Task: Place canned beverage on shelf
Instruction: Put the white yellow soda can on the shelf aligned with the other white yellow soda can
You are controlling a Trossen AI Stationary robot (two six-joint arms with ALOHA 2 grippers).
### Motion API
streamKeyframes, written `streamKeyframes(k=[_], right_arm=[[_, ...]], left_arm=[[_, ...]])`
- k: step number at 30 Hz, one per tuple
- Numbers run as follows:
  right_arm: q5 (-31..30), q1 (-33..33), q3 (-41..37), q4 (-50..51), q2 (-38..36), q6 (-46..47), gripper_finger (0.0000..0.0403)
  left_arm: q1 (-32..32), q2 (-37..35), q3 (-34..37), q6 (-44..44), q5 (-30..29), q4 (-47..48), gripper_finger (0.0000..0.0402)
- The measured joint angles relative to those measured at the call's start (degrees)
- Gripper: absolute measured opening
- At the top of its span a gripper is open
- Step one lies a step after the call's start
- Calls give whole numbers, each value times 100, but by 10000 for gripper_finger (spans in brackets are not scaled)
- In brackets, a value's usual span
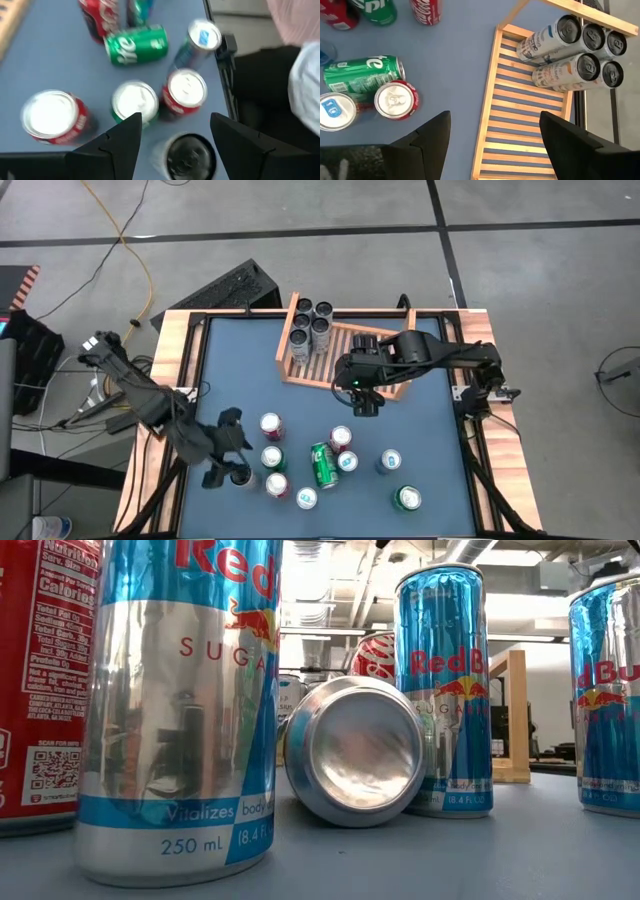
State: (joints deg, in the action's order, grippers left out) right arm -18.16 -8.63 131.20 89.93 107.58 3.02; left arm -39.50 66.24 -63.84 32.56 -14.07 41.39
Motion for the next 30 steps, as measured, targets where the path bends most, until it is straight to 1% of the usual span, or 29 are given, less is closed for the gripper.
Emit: streamKeyframes(k=[5, 8, 10, 12, 17, 19, 22, 24, 27, 28, 30], right_arm=[[3, 5, 0, -2, 1, -1, 291], [3, 6, -2, -7, 1, 0, 291], [3, 3, -2, -10, 1, 1, 291], [3, 3, -2, -12, 1, -1, 291], [7, 13, -4, -57, 1, -47, 291], [7, 14, -4, -57, 1, -45, 291], [7, 14, -7, -64, 1, -76, 291], [7, 14, -7, -90, 1, -134, 291], [11, 14, -7, -167, 1, -154, 291], [20, 14, -7, -199, 1, -156, 291], [20, 14, -7, -213, 1, -176, 291]], left_arm=[[-252, 642, -295, 260, 34, 324, 224], [-287, 864, -389, 331, 281, 335, 224], [-287, 900, -479, 354, 408, 341, 224], [-289, 885, -550, 360, 382, 382, 224], [-284, 881, -800, 328, 331, 973, 224], [-285, 886, -799, 417, 451, 1062, 224], [-164, 910, -799, 459, 833, 926, 224], [-37, 961, -799, 436, 871, 700, 224], [10, 971, -794, 362, 693, 457, 224], [33, 971, -797, 518, 704, 365, 224], [68, 979, -797, 614, 907, 425, 224]])
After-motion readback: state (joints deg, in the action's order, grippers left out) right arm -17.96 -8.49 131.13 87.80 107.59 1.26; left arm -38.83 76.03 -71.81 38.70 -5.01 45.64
